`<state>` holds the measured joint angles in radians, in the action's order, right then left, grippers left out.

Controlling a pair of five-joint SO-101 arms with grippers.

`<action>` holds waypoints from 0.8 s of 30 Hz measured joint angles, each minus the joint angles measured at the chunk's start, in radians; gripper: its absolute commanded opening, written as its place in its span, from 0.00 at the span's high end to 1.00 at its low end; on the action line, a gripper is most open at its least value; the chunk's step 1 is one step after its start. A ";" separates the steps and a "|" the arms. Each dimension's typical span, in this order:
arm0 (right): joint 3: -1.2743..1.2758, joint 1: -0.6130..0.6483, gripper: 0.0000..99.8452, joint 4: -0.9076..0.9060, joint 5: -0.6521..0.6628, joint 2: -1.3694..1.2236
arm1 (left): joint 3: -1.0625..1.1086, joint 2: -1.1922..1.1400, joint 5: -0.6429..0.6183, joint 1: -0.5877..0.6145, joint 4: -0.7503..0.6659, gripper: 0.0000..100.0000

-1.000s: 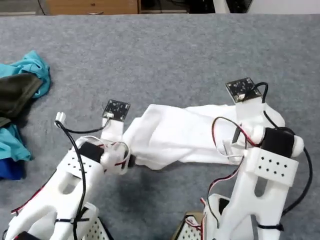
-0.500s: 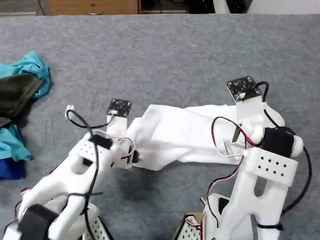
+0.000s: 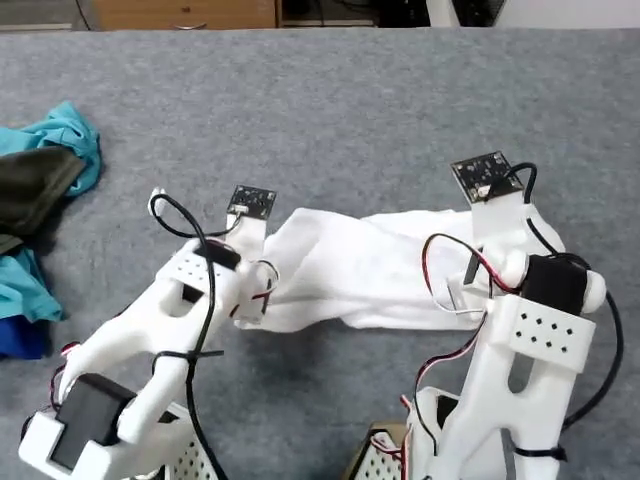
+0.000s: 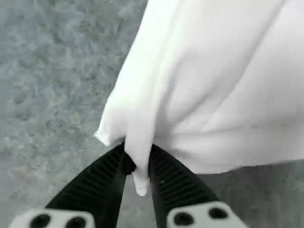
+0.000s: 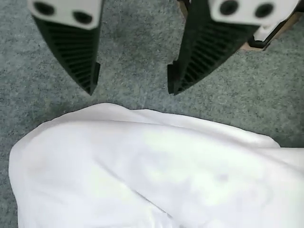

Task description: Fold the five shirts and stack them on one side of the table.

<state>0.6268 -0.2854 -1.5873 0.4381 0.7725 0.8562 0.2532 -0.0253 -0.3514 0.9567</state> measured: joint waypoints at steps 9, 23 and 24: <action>-0.044 0.028 0.68 0.000 0.061 -0.126 | -0.379 0.347 0.325 0.121 0.640 0.98; -0.692 0.396 0.68 0.006 0.068 -0.964 | -0.519 0.565 0.494 0.422 0.792 0.98; -0.744 0.411 0.68 0.006 0.068 -1.023 | -0.519 0.565 0.494 0.422 0.792 0.98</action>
<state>-0.1174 0.1258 -1.5812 0.5056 -0.2509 0.3376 0.8178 0.4687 0.0706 1.7484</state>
